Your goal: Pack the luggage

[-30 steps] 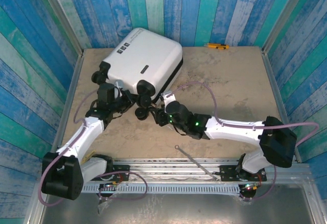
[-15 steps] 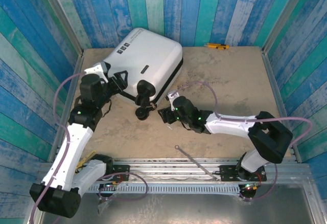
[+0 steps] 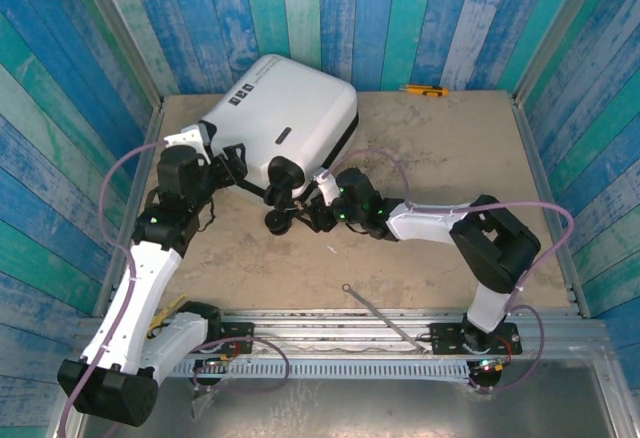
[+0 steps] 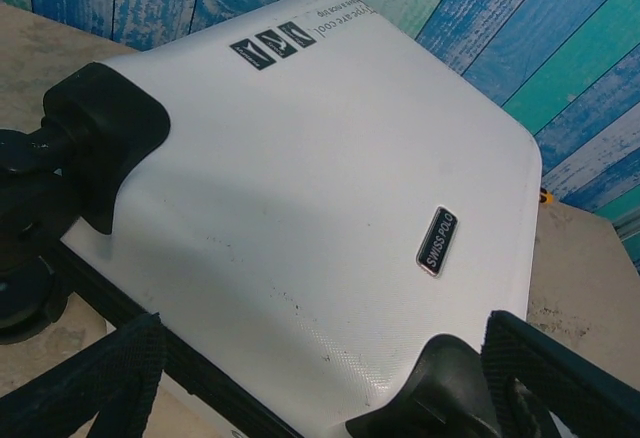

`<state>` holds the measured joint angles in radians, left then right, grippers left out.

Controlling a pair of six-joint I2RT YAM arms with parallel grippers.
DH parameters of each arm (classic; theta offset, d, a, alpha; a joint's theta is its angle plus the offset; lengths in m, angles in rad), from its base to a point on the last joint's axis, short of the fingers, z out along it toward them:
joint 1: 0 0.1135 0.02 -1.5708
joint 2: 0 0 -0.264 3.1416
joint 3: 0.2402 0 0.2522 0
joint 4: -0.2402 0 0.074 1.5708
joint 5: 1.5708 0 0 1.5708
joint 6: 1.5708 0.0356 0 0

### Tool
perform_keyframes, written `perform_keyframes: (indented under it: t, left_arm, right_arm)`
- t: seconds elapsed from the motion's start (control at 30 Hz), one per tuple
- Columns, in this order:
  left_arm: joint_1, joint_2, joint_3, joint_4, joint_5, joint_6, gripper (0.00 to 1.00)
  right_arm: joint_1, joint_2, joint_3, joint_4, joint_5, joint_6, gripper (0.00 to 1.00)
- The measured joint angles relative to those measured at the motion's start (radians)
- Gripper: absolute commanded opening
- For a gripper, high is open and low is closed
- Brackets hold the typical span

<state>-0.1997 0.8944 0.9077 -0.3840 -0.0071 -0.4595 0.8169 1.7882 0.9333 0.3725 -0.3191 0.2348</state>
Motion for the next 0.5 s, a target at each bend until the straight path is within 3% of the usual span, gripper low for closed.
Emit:
perform_keyframes:
  t: [0.27, 0.5]
  left_arm:
    - [0.000, 0.000, 0.000, -0.001, -0.001, 0.024, 0.86]
    - [0.000, 0.016, 0.000, 0.000, 0.000, 0.034, 0.86]
  right_arm:
    - [-0.027, 0.082, 0.025, 0.056, -0.133, 0.021, 0.56]
    - [-0.027, 0.092, 0.042, 0.059, -0.182, 0.035, 0.43]
